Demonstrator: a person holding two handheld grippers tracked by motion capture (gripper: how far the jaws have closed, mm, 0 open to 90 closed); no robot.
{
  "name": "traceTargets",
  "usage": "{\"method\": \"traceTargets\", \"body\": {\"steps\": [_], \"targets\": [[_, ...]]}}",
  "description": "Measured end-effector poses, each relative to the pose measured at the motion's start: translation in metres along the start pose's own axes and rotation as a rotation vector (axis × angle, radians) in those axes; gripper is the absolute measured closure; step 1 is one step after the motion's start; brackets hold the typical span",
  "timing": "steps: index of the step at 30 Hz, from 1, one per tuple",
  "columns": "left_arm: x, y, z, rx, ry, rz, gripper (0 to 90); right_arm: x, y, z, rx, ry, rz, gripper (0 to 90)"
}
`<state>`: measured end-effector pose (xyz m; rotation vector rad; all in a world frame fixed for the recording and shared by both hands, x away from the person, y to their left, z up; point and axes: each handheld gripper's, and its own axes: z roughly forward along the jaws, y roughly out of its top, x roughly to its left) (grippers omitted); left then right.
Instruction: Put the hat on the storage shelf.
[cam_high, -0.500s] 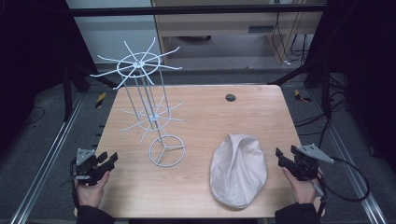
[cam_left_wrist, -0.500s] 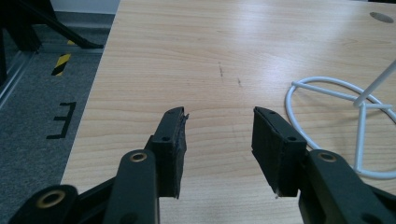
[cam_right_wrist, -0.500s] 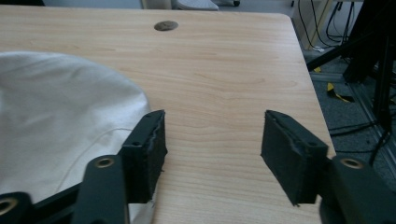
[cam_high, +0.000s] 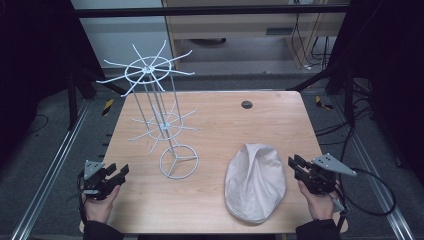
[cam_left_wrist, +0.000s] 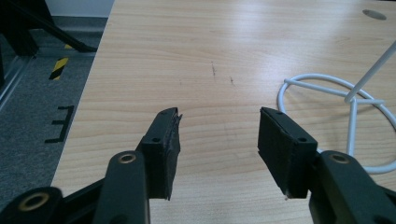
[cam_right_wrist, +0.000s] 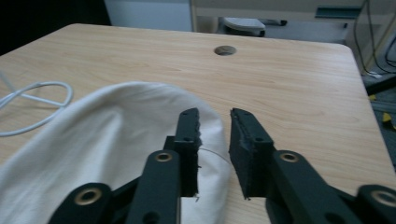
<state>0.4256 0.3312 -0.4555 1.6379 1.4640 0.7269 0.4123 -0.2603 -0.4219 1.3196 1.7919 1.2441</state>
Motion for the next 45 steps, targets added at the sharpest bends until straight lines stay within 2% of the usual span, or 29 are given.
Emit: {"method": "traceTargets", "body": {"steps": [3,4,7,9,12,15,16,21,24,26,28,31,35,38,45], "targets": [[-0.001,-0.001,0.001,0.003,0.001,0.006,47.0,0.009,0.005,-0.001,0.001,0.042,-0.012,80.3],[-0.001,-0.001,0.001,0.004,0.001,0.010,46.7,0.016,0.008,-0.001,0.012,0.079,-0.033,84.7],[0.000,-0.002,0.002,0.007,0.005,0.009,46.1,0.026,0.012,-0.001,0.021,0.119,-0.052,89.8],[0.000,-0.002,0.002,0.008,0.005,0.011,45.8,0.033,0.015,-0.001,0.020,0.150,-0.069,90.0],[-0.001,-0.001,0.002,0.010,0.006,0.017,45.8,0.040,0.017,-0.001,0.025,0.169,-0.081,90.0],[-0.001,-0.002,0.004,0.020,0.008,0.022,45.6,0.051,0.019,0.000,0.030,0.204,-0.103,90.0],[-0.001,-0.002,0.004,0.023,0.007,0.024,45.5,0.058,0.020,0.002,0.034,0.230,-0.117,90.0],[-0.002,-0.002,0.004,0.028,0.007,0.031,45.1,0.073,0.020,0.006,0.052,0.273,-0.128,90.0],[-0.002,-0.002,0.005,0.035,0.007,0.034,44.8,0.088,0.017,0.013,0.088,0.326,-0.143,90.0],[-0.002,-0.002,0.005,0.038,0.005,0.036,44.8,0.091,0.016,0.015,0.095,0.333,-0.149,90.0],[-0.002,-0.002,0.005,0.042,0.008,0.042,44.7,0.100,0.012,0.022,0.138,0.364,-0.163,90.0],[-0.003,-0.002,0.006,0.045,0.008,0.045,44.6,0.104,0.008,0.027,0.160,0.389,-0.153,90.0],[-0.003,-0.002,0.006,0.050,0.011,0.050,44.4,0.109,0.001,0.033,0.198,0.398,-0.161,90.0],[-0.002,-0.002,0.006,0.051,0.014,0.052,44.3,0.114,-0.003,0.036,0.210,0.416,-0.179,90.0],[-0.002,-0.003,0.007,0.061,0.018,0.053,43.6,0.122,-0.012,0.040,0.253,0.422,-0.214,90.0]]}}
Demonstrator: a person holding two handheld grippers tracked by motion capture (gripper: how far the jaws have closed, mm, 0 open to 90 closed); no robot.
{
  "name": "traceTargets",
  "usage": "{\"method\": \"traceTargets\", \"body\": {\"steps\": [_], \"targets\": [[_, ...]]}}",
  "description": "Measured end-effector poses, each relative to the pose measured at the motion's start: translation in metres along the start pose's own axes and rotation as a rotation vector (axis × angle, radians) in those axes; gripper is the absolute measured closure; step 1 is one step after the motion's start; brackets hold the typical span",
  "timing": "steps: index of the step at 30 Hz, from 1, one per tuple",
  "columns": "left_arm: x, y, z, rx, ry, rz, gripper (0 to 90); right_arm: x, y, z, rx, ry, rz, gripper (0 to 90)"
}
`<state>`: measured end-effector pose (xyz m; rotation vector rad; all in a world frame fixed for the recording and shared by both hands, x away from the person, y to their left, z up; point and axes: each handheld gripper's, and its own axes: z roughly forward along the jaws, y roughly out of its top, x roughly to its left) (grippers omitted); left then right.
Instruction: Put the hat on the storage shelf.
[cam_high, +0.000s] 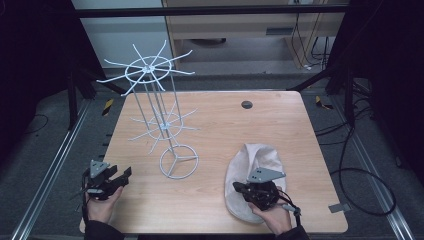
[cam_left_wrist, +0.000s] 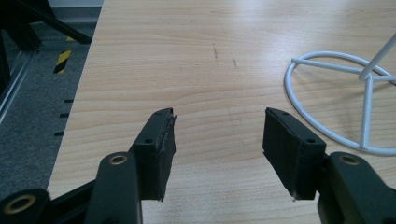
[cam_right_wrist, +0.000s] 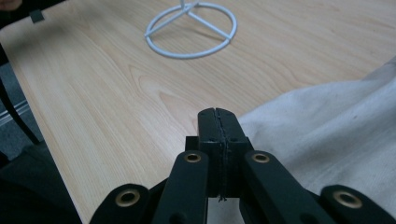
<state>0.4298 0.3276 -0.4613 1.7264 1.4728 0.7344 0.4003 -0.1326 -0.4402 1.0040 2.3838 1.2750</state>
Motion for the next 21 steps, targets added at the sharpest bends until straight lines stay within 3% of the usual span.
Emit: {"method": "traceTargets", "body": {"steps": [10,21], "targets": [[0.000,0.000,0.000,0.003,0.001,0.003,43.1,-0.004,-0.015,-0.004,0.048,-0.014,0.004,90.0],[0.001,0.000,0.001,0.010,0.004,0.003,42.8,-0.015,-0.024,-0.012,0.090,-0.071,0.013,90.0]]}}
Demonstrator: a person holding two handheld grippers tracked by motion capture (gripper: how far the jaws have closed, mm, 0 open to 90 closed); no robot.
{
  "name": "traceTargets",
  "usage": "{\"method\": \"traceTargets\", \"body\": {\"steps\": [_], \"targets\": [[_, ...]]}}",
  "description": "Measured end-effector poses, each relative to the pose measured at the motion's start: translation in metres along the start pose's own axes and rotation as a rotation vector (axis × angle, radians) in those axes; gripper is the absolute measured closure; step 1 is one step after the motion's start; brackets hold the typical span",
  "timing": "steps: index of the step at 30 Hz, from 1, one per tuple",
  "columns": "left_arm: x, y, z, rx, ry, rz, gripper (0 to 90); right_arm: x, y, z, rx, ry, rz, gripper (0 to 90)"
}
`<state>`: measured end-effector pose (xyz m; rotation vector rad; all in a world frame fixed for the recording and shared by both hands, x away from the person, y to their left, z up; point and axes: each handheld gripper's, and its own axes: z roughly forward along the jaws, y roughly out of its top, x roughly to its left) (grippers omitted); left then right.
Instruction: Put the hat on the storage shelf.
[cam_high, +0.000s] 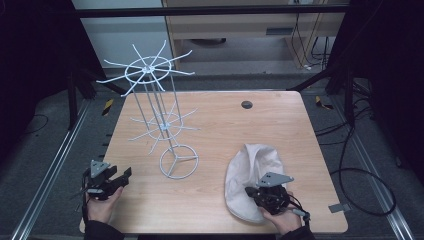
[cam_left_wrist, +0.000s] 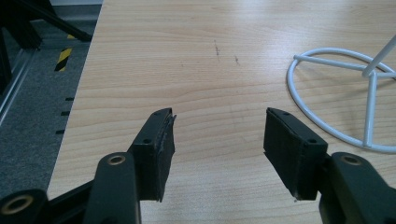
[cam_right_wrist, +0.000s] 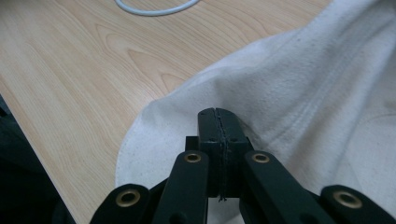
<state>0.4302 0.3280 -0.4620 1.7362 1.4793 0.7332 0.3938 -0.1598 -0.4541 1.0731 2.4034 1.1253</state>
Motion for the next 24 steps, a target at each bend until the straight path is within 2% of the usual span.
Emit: {"method": "traceTargets", "body": {"steps": [10,13,16,19,22,24], "targets": [[0.001,0.000,0.000,0.002,-0.001,-0.008,42.7,-0.013,-0.010,-0.012,0.010,-0.056,0.026,90.0],[0.000,0.000,0.000,0.002,0.000,-0.003,42.7,-0.015,-0.012,-0.018,-0.013,-0.065,0.040,89.5],[0.001,0.000,0.000,0.002,0.000,-0.008,42.6,-0.017,-0.015,-0.027,-0.032,-0.100,0.049,80.2],[0.001,-0.001,0.000,0.004,0.000,-0.009,42.5,-0.021,-0.021,-0.031,-0.046,-0.111,0.061,73.3],[0.000,0.000,0.000,0.004,-0.001,-0.006,42.4,-0.024,-0.027,-0.030,-0.031,-0.141,0.056,68.6],[0.000,0.000,0.000,0.005,-0.002,-0.005,42.4,-0.024,-0.030,-0.028,-0.021,-0.141,0.066,67.3]]}}
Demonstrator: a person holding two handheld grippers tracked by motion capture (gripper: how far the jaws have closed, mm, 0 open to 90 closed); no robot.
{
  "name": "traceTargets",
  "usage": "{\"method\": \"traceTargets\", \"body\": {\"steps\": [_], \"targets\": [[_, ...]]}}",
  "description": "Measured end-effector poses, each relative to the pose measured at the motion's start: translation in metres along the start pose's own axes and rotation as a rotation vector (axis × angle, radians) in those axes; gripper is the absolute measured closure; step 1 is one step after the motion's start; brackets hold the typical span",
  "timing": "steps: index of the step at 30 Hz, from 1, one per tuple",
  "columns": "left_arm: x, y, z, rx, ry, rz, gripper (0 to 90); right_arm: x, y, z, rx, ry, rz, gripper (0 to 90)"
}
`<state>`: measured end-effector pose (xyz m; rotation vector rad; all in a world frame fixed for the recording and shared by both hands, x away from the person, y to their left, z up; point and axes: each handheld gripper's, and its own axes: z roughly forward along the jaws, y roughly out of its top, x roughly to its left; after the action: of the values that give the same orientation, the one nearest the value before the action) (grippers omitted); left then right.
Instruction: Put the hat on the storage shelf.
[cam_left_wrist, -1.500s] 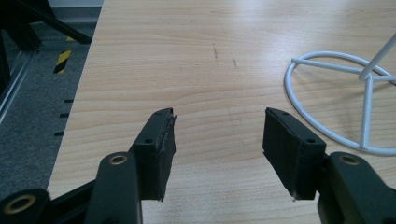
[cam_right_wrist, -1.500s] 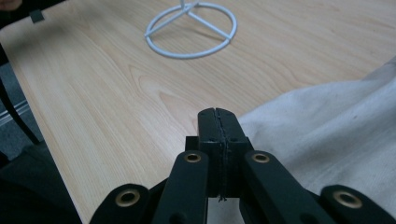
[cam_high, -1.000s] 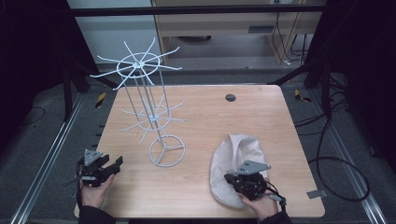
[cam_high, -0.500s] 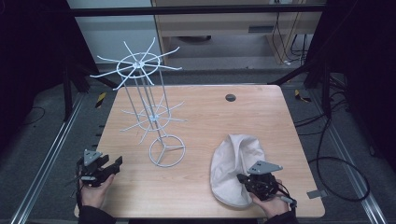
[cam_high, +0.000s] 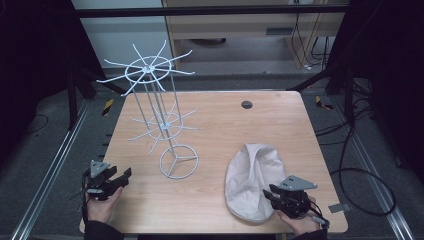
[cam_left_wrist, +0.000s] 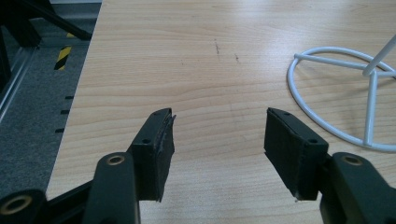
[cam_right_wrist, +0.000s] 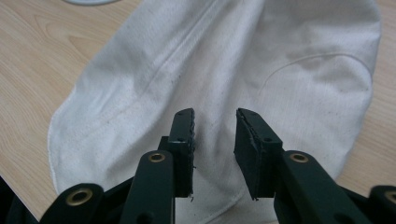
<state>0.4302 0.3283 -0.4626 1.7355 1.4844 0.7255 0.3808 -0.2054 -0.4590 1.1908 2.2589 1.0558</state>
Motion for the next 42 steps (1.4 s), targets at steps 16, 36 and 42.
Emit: {"method": "traceTargets", "body": {"steps": [16,36,42], "targets": [[0.000,0.000,0.002,0.011,0.003,0.004,42.2,-0.020,0.002,0.001,0.047,-0.009,0.036,89.6],[-0.001,-0.001,0.003,0.023,-0.004,0.013,42.0,-0.057,0.001,0.002,0.042,-0.150,0.066,88.4],[-0.002,-0.001,0.004,0.025,-0.005,0.009,41.4,-0.055,0.005,-0.002,0.014,-0.175,0.073,84.8]]}}
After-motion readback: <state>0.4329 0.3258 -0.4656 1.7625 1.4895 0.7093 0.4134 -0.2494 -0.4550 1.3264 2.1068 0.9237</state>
